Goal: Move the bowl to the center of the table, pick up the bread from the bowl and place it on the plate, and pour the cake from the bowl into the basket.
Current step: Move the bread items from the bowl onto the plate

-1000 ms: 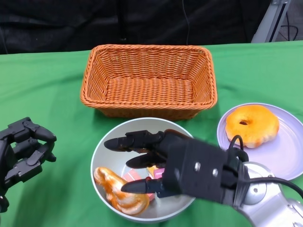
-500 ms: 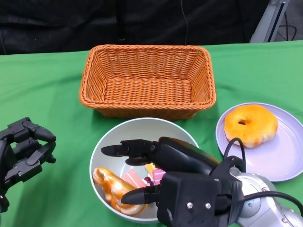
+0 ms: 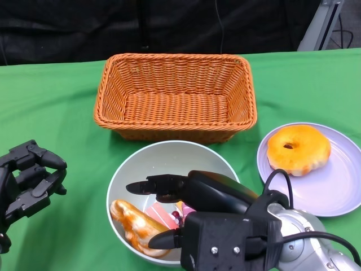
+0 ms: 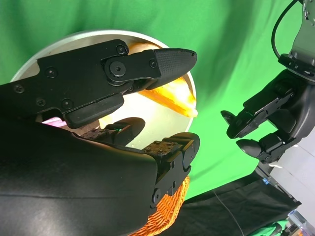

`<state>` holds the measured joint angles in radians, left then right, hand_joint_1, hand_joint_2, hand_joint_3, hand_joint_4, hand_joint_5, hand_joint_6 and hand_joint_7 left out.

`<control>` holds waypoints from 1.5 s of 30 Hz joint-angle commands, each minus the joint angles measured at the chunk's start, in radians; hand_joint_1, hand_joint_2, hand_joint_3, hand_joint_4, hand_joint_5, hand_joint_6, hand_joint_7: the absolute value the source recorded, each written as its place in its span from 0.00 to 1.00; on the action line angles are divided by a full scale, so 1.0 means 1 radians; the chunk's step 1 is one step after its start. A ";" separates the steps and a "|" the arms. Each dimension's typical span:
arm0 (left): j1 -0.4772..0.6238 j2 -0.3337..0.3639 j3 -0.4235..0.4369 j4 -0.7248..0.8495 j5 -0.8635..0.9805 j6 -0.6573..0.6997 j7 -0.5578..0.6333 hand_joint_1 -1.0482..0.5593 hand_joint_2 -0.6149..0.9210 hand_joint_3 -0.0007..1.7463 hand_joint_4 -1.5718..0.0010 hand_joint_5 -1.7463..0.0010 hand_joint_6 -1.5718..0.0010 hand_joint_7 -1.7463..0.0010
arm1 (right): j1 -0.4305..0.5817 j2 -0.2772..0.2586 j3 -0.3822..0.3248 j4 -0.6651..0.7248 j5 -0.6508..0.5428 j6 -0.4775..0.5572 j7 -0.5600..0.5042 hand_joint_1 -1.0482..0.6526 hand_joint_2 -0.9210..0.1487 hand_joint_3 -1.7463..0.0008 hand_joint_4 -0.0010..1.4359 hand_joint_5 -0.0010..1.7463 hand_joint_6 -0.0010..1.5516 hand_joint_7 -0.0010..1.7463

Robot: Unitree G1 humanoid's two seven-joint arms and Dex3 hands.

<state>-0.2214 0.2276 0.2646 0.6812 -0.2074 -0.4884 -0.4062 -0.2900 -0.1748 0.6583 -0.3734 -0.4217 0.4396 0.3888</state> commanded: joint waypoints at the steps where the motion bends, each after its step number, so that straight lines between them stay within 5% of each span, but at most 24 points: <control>1: -0.002 0.012 0.004 -0.002 -0.006 -0.006 0.005 0.63 0.96 0.27 0.55 0.14 0.51 0.34 | -0.003 0.006 0.002 0.011 -0.016 -0.002 0.008 0.12 0.00 0.87 0.32 0.01 0.23 0.00; 45: 0.014 0.013 0.008 -0.022 -0.015 -0.013 -0.003 0.65 0.94 0.32 0.54 0.14 0.50 0.35 | -0.019 0.099 0.084 0.225 -0.209 -0.020 -0.004 0.14 0.00 0.86 0.28 0.00 0.20 0.00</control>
<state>-0.2151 0.2277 0.2660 0.6669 -0.2089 -0.4954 -0.4066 -0.3003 -0.0817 0.7441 -0.1585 -0.6243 0.4287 0.3859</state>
